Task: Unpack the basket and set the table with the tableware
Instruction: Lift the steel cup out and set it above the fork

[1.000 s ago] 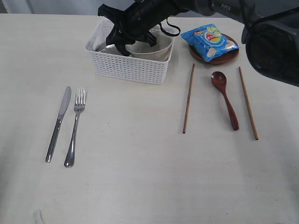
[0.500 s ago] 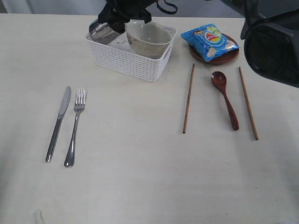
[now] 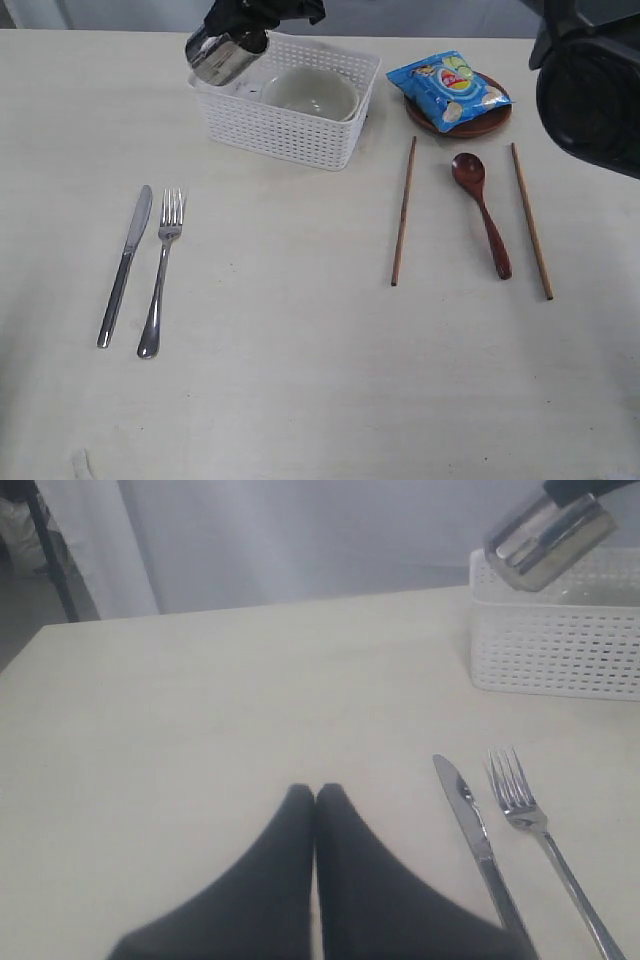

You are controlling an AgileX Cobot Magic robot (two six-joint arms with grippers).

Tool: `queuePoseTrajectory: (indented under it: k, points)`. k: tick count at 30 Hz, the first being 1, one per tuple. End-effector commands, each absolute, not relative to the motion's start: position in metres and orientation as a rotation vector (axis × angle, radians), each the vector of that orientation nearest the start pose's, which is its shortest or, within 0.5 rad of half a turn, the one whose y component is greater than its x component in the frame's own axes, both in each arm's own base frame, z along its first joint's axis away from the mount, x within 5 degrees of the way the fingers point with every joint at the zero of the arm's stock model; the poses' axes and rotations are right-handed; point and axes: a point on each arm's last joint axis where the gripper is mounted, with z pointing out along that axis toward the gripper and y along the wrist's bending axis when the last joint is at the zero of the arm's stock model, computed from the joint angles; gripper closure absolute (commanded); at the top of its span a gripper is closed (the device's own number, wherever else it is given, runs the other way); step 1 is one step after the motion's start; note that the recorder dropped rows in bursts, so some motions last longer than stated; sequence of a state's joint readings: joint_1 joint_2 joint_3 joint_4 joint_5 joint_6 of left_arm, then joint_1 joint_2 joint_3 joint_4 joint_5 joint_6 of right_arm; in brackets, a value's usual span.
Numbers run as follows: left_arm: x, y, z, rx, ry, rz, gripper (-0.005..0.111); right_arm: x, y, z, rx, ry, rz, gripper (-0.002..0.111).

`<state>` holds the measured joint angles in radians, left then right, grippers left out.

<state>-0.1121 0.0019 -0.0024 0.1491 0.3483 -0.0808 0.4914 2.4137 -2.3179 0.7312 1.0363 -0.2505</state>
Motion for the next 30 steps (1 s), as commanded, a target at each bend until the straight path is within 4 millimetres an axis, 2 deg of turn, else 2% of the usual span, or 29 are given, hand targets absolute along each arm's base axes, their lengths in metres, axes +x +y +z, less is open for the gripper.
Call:
queuePoseTrajectory:
  k: [1,3,5,7,11,14,17,21,30]
  points:
    - [0.054,-0.002,0.182,0.127,1.823,0.007,0.107,0.426,0.292,0.28,-0.758,2.474,0.841,0.109]
    - [0.054,-0.002,0.182,0.127,1.823,0.007,0.107,0.415,0.292,0.291,-0.795,2.504,0.751,0.109]
    - [0.054,-0.002,0.182,0.127,1.823,0.007,0.107,0.395,0.306,0.306,-0.84,2.494,0.751,0.109]
    - [0.054,-0.002,0.182,0.127,1.823,0.007,0.107,0.376,0.322,0.31,-0.865,2.526,0.719,0.109]
    - [0.054,-0.002,0.182,0.127,1.823,0.007,0.107,0.339,0.362,0.303,-0.928,2.539,0.521,0.109]
    - [0.054,-0.002,0.182,0.127,1.823,0.007,0.107,0.319,0.384,0.293,-0.989,2.523,0.41,0.109]
    - [0.054,-0.002,0.182,0.127,1.823,0.007,0.107,0.313,0.395,0.279,-1.022,2.534,0.374,0.109]
    - [0.054,-0.002,0.182,0.127,1.823,0.007,0.107,0.319,0.402,0.253,-1.024,2.568,0.35,0.109]
    - [0.054,-0.002,0.182,0.127,1.823,0.007,0.107,0.339,0.423,0.24,-0.968,2.448,0.398,0.109]
